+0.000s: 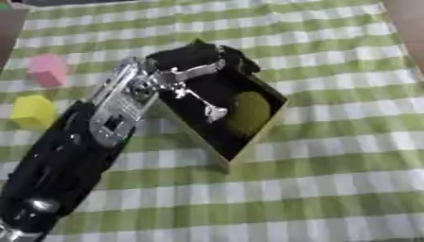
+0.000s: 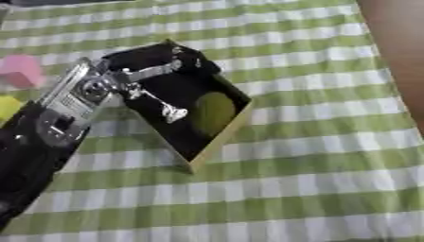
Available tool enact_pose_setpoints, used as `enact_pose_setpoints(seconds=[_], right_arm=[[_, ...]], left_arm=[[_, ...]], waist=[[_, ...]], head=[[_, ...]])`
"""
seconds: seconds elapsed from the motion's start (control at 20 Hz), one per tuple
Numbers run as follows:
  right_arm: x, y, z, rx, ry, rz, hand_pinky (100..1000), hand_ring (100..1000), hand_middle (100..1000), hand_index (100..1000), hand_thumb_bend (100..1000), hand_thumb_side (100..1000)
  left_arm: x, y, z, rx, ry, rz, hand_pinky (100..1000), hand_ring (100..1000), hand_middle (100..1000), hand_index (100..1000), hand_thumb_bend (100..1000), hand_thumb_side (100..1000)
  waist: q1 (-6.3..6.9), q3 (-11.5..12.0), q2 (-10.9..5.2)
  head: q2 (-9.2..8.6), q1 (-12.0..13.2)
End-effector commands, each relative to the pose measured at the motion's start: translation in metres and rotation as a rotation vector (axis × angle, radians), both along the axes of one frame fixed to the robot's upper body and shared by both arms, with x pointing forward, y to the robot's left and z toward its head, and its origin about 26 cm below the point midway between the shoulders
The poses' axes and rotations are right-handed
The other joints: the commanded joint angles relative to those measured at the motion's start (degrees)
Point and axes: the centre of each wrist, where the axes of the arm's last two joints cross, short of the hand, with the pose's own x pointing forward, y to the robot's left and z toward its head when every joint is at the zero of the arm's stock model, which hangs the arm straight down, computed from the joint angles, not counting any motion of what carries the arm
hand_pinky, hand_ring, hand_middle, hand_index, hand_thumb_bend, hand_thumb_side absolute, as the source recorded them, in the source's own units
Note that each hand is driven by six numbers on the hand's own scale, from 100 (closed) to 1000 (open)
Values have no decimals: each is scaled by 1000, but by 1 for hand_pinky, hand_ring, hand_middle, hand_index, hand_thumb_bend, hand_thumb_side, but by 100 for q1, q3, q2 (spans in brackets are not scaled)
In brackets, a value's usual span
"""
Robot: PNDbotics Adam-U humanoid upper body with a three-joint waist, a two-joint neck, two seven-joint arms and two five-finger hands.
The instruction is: Pick up objects on the table and place them in the box.
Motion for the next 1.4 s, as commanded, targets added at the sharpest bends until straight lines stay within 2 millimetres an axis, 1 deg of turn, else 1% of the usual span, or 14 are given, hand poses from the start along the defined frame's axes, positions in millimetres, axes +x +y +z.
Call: enact_pose_setpoints(seconds=[0.05,0.2,0.3,0.45,0.6,0.7,0.75,0.85,1.05,1.1,1.15,1.2,1.25,1.4], right_arm=[[-2,-2,4,-25,-8,-4,911,1000,564,872,100,628],[-3,-3,4,-30,-5,-10,911,999,565,871,100,628],[-3,-5,4,-34,-5,-16,910,999,565,871,100,628],[-4,-7,5,-40,-8,-25,910,998,565,871,100,628],[-4,-8,6,-43,-9,-32,910,998,565,871,100,629],[-4,-8,6,-45,-9,-34,910,999,565,871,100,629],[-4,-8,6,-46,-9,-35,910,998,565,871,100,629],[-4,-8,7,-48,-10,-34,910,999,565,871,100,629],[-4,-8,6,-48,-11,-34,911,999,564,871,100,628],[-4,-8,6,-48,-12,-35,911,999,564,871,100,628],[-4,-8,6,-48,-13,-36,911,1000,564,871,100,621],[-4,-8,6,-48,-13,-37,911,1000,563,871,100,627],[-4,-8,6,-48,-14,-37,911,1000,563,872,100,628],[-3,-7,6,-47,-14,-36,911,1000,563,871,100,628]], left_arm=[[-13,23,37,-57,-85,9,802,763,765,897,100,100],[-24,46,60,-94,-121,34,805,769,767,891,107,100],[-31,66,71,-101,-140,67,812,776,773,894,125,100],[-41,98,80,-109,-164,139,821,787,781,904,153,100],[-49,134,82,-117,-171,233,830,797,788,908,183,100],[-47,157,77,-102,-142,317,835,805,794,912,206,100],[-44,170,72,-81,-120,367,846,821,804,919,256,100],[-38,194,61,-26,-70,459,857,834,813,923,299,100],[-33,231,43,59,-16,562,869,849,824,933,372,119],[-35,239,39,73,-6,573,870,850,825,935,378,129],[-37,245,36,84,2,581,874,856,830,941,428,105],[-40,251,32,95,10,589,876,859,833,944,407,162],[-42,256,29,102,16,595,879,862,836,945,413,180],[-48,263,23,105,30,596,885,867,841,943,408,185]], waist=[[-36,26,-257],[-10,78,-289],[20,118,-300],[59,180,-299],[87,234,-286],[98,266,-275],[102,279,-271],[101,285,-264],[85,281,-241],[82,281,-229],[80,283,-218],[77,288,-205],[75,295,-196],[61,315,-185]], head=[[-16,-41],[18,-84],[29,-120],[40,-196],[49,-241],[33,-264],[32,-272],[31,-276],[52,-251],[49,-235],[42,-218],[33,-201],[25,-191],[6,-176]])
